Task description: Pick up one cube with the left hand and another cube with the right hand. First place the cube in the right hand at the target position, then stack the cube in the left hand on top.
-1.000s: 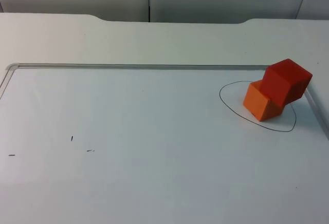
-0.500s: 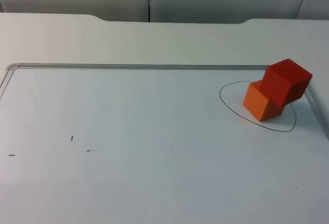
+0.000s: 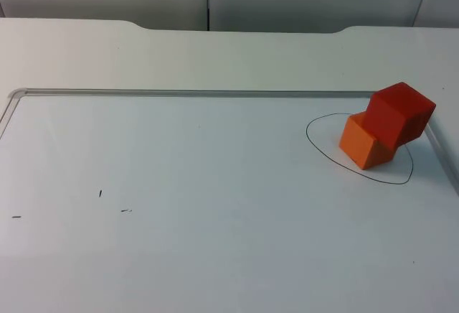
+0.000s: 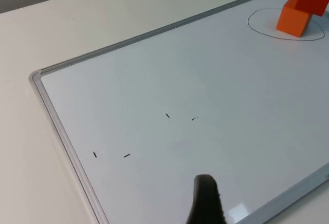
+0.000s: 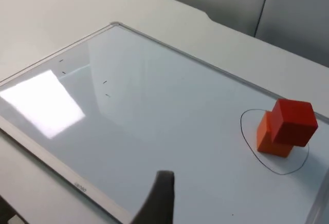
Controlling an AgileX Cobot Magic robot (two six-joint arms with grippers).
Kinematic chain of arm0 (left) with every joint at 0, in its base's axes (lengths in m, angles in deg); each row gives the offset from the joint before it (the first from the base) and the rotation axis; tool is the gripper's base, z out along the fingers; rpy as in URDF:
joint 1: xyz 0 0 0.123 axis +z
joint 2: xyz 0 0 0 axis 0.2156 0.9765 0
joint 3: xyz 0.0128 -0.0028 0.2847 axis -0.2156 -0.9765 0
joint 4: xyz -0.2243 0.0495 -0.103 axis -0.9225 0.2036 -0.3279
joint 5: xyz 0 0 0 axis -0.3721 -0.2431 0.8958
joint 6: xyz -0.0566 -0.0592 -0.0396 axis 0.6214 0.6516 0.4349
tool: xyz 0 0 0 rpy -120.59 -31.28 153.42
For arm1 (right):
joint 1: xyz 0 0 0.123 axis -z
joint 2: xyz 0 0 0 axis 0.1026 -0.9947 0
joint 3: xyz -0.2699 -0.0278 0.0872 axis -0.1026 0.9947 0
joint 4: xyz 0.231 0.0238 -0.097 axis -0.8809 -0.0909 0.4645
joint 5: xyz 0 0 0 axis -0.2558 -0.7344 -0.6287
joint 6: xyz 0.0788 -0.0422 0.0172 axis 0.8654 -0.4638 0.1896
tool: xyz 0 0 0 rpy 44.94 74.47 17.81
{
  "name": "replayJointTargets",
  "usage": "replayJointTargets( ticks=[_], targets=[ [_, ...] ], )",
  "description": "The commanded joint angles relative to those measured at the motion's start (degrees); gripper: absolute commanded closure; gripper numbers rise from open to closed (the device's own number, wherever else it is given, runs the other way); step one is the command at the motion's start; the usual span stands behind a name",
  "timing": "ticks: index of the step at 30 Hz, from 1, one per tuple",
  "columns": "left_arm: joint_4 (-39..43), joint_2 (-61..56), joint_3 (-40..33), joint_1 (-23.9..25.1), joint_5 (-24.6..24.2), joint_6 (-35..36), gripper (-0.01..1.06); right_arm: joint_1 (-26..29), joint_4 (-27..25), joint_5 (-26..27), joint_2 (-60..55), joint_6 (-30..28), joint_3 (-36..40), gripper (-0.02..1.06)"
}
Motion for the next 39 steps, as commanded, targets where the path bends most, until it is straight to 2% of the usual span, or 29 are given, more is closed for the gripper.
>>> replayJointTargets(
  ticks=[1, 10, 13, 26, 27, 30, 31, 34, 39],
  targets=[
    [0.07, -0.25, -0.64, -0.24, 1.56, -0.03, 0.47, 0.18, 0.17, -1.14, 0.33, 0.32, 0.33, 0.22],
    [-0.05, -0.25, -0.73, -0.24, 1.59, -0.03, 0.47, 0.18, 0.36, -1.5, 0.46, 0.32, 1.59, 0.22],
    [-0.05, -0.25, -0.73, -0.24, 1.59, -0.03, 0.47, 0.18, 0.36, -1.58, 1.62, 0.54, 6.26, 0.22],
    [-0.07, -0.25, -0.66, -0.24, 1.57, -0.03, 0.46, 0.18, 3.33, -1.22, 3.79, 1.93, 6.1, 0.22],
    [-0.07, -0.25, -0.66, -0.24, 1.57, -0.03, 0.44, 0.18, 3.33, -1.22, 3.79, 1.93, 6.1, 0.22],
    [-0.17, -0.25, -0.66, -0.24, 1.57, -0.12, 0.21, 0.18, 3.33, -1.22, 3.79, 1.93, 6.1, 0.22],
    [-0.17, -0.25, -0.66, -0.24, 1.57, -0.12, 0.21, 0.18, 3.33, -1.22, 3.79, 1.93, 6.1, 0.22],
    [-0.17, -0.25, -0.66, -0.24, 1.57, -0.12, -0.01, 0.18, 3.33, -1.22, 3.79, 1.93, 6.1, 0.22],
    [-0.17, -0.25, -0.66, -0.24, 1.57, -0.12, 0.0, 0.18, 3.33, -1.21, 3.79, 1.93, 6.1, 0.18]
  ],
)
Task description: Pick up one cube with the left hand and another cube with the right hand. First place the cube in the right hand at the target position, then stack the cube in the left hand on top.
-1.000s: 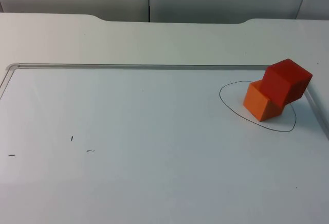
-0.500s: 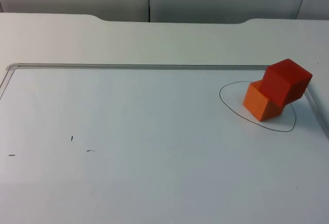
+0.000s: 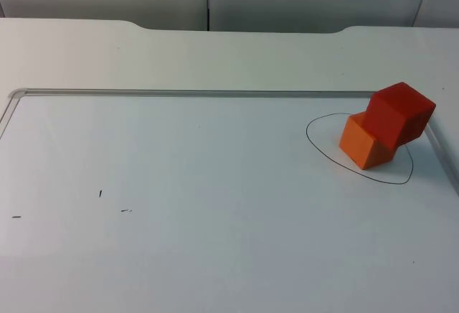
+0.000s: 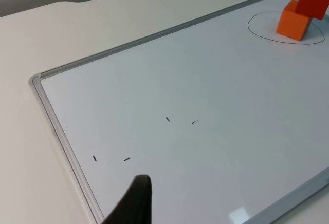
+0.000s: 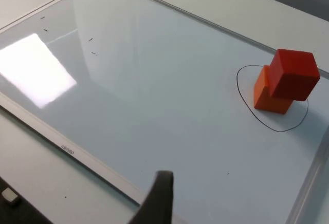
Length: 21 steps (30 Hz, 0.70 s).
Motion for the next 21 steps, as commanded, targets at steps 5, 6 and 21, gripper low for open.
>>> replayJointTargets(
  ticks=[5, 6, 21],
  targets=[
    [-0.17, -0.25, -0.17, -0.24, 0.58, -0.12, 0.0, 0.18, 0.03, 0.57, 0.38, 0.16, 0.15, 0.0],
    [-0.17, -0.25, -0.17, -0.24, 0.58, -0.12, 0.0, 0.18, 0.03, 0.57, 0.38, 0.16, 0.15, 0.0],
    [-0.17, -0.25, -0.17, -0.24, 0.58, -0.12, 0.0, 0.18, -0.48, 0.44, 0.38, -0.35, 0.15, 0.0]
  ],
)
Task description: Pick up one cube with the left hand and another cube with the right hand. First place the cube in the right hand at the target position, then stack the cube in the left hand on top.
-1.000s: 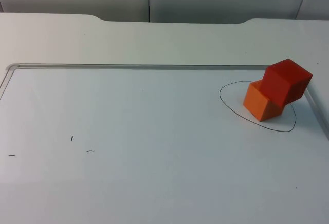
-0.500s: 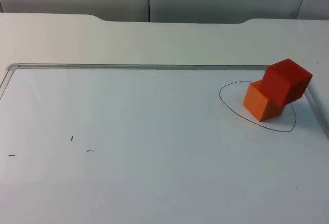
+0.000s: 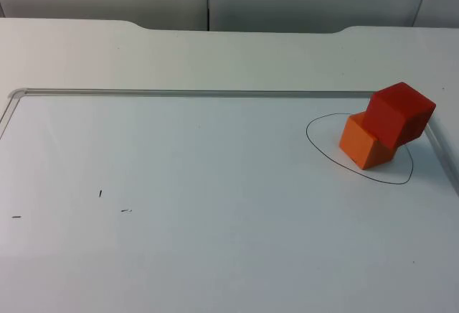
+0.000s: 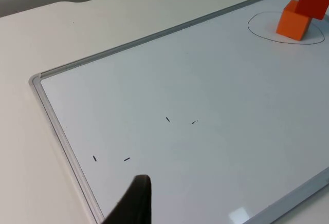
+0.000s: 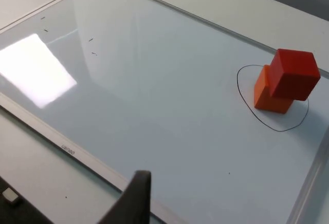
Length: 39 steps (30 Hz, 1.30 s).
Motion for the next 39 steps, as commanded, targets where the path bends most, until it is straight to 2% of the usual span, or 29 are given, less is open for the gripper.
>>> replayJointTargets(
  ticks=[1, 4, 8, 14, 16, 20, 22, 24, 28, 39],
  targets=[
    [-0.17, -0.25, -0.17, -0.24, 0.58, -0.08, 0.0, 0.18, -0.66, 0.36, 0.38, -0.85, 0.15, 0.0],
    [-0.17, -0.25, -0.17, -0.24, 0.58, -0.08, 0.0, 0.18, -0.05, 0.6, 0.38, 0.1, 0.15, 0.0],
    [-0.17, -0.25, -0.17, -0.24, 0.58, -0.08, 0.0, 0.18, 0.44, 1.67, 0.38, 5.91, 0.29, 0.0],
    [-0.17, -0.25, -0.17, -0.24, 0.58, -0.08, 0.0, 0.18, -0.68, 1.79, 0.38, 6.36, 0.41, 0.0],
    [-0.17, -0.25, -0.17, -0.24, 0.58, -0.08, 0.0, 0.18, -0.33, 2.88, 0.38, 9.88, 0.41, 0.0],
    [-0.17, -0.25, -0.17, -0.24, 0.58, -0.08, 0.0, 0.18, 4.55, 3.02, 0.38, 13.13, 0.41, 0.0],
    [-0.17, -0.25, -0.17, -0.24, 0.58, -0.08, 0.0, 0.18, 10.2, 3.25, 0.38, 20.58, 0.41, 0.0],
    [-0.17, -0.25, -0.17, -0.24, 0.58, -0.08, 0.0, 0.18, 12.88, 3.12, 0.38, 23.8, 0.41, 0.0],
    [-0.17, -0.25, -0.17, -0.24, 0.58, -0.08, 0.0, 0.18, 13.11, 2.85, 0.38, 19.24, 0.41, 0.0],
    [-0.17, -0.25, -0.17, -0.24, 0.58, -0.08, 0.0, 0.18, 13.17, 2.85, 0.38, 19.48, 0.41, 0.0]
  ],
)
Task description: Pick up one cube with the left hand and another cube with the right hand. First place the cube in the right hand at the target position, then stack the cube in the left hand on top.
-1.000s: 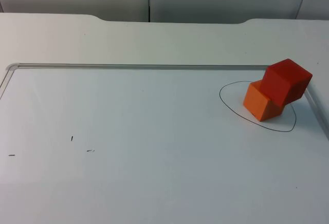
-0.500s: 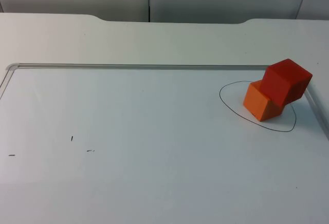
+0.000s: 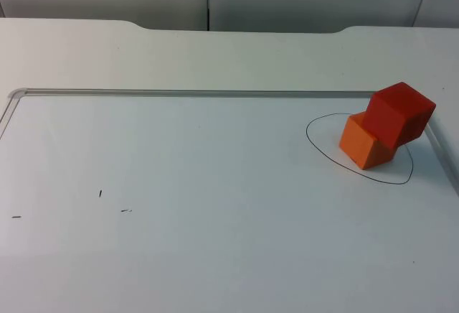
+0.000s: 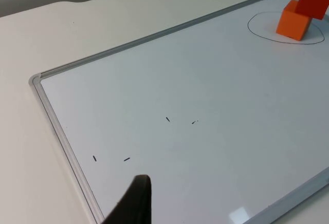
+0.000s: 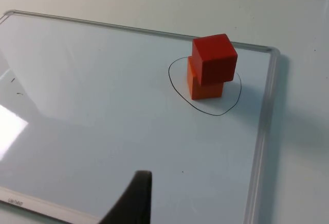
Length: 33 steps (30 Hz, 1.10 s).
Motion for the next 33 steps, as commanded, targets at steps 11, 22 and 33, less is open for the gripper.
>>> replayJointTargets(
  ticks=[11, 22, 33],
  targets=[
    [-0.17, -0.25, -0.17, -0.24, 0.58, -0.08, 0.0, 0.18, -0.24, 0.68, 0.38, -0.06, 0.32, 0.0],
    [-0.17, -0.25, -0.17, -0.24, 0.58, -0.08, 0.0, 8.94, -1.28, 0.69, 0.38, -0.06, 0.32, 0.0],
    [-0.17, -0.25, -0.17, -0.24, 0.58, -0.08, 0.0, 20.55, -1.39, 0.69, 0.38, 0.08, 0.32, 0.0]
  ],
)
